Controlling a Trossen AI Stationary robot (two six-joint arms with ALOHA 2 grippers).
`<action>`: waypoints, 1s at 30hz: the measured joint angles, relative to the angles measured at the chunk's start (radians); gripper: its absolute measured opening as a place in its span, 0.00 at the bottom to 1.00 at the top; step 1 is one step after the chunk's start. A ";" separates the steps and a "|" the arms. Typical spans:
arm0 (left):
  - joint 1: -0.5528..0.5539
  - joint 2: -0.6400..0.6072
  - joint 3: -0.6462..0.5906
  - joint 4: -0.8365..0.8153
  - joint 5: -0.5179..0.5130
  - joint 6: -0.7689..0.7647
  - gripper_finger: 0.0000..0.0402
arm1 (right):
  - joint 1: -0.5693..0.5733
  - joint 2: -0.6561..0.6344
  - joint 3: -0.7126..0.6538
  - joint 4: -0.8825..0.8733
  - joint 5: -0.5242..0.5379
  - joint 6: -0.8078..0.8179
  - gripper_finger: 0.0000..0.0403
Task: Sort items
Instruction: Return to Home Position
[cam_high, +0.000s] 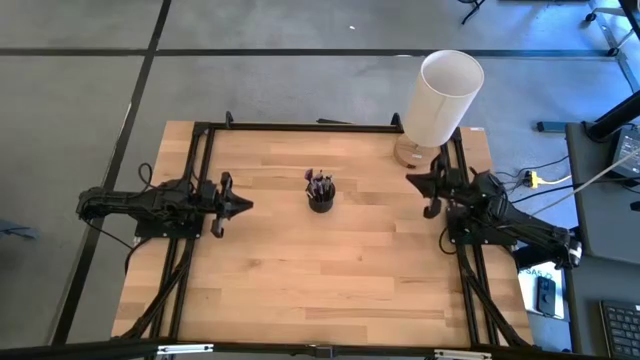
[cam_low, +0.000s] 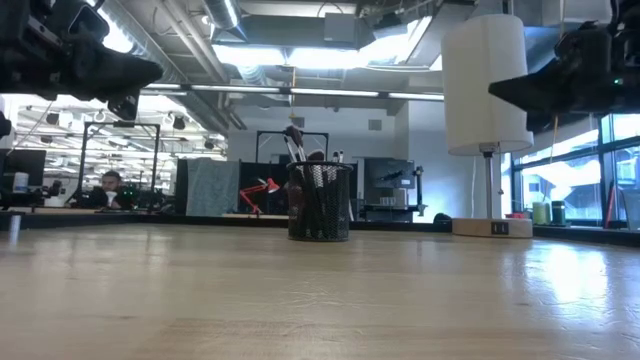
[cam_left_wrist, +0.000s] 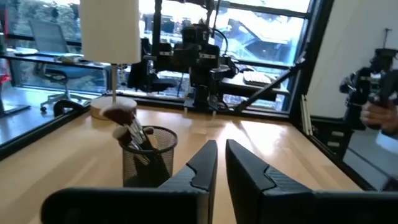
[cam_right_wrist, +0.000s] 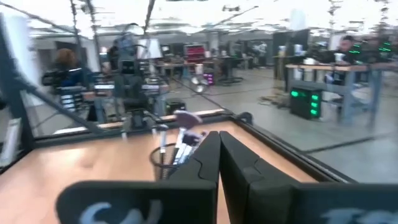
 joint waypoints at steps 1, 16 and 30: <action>0.000 0.000 0.000 -0.006 0.006 0.009 0.07 | 0.000 0.000 0.000 0.001 -0.018 -0.007 0.02; 0.000 0.000 0.000 -0.026 -0.020 0.066 0.07 | 0.000 0.000 0.000 -0.056 -0.036 0.020 0.02; 0.000 0.000 0.000 -0.025 -0.020 0.066 0.07 | 0.000 0.000 0.000 -0.068 -0.035 0.069 0.02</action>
